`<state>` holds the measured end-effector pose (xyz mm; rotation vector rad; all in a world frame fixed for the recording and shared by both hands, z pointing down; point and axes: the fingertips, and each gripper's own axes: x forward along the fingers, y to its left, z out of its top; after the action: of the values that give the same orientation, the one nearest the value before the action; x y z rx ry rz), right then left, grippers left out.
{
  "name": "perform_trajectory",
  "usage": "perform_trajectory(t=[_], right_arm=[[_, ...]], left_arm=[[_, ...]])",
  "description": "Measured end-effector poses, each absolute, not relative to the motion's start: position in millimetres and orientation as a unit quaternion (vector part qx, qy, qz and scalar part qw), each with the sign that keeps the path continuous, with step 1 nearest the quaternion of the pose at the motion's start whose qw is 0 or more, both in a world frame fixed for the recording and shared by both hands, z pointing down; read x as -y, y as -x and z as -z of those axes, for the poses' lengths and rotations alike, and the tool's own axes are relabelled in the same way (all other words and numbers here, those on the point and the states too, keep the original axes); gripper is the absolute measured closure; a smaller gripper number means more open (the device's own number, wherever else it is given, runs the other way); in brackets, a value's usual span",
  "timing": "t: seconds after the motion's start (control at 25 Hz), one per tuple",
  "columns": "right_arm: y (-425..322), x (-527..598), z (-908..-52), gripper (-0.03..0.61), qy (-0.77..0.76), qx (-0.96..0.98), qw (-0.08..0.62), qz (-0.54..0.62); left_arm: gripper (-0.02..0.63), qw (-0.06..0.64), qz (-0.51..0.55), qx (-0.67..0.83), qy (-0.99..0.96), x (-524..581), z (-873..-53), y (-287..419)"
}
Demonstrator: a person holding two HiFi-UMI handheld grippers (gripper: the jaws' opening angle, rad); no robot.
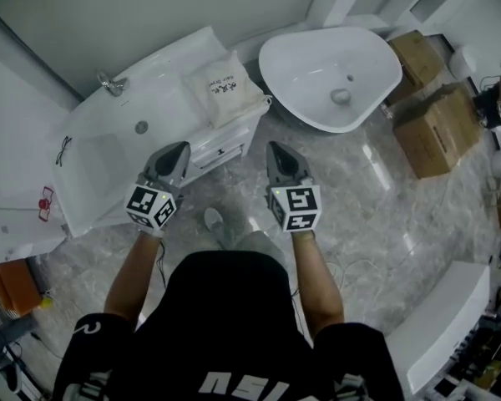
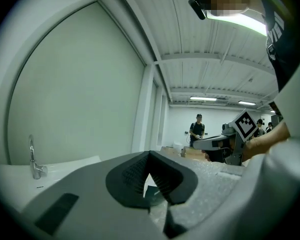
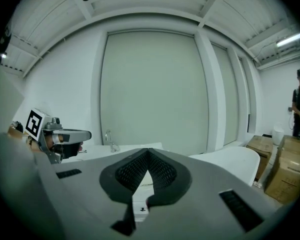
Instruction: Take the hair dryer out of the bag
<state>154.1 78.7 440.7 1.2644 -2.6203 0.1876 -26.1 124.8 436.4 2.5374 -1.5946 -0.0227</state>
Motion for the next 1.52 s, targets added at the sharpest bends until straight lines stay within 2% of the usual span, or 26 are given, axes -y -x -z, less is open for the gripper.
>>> perform_trajectory(t=[0.64,1.12,1.36,1.52], right_arm=[[-153,57,-472,0.583,-0.412,0.899,0.116,-0.088],[-149,143,-526,0.583,-0.347,0.917,0.156,-0.117],[-142,159,-562,0.583,-0.321,0.918,0.191,-0.136],[-139,165,-579,0.583,-0.305,0.917,0.211,-0.145]], left_arm=[[0.615,0.106,-0.021,0.522,-0.846,6,-497,16],[0.611,0.165,-0.110,0.510,-0.837,74,-612,-12],[0.458,0.196,-0.218,0.476,-0.829,86,-686,-30],[0.448,0.214,-0.274,0.472,-0.810,90,-720,-34]])
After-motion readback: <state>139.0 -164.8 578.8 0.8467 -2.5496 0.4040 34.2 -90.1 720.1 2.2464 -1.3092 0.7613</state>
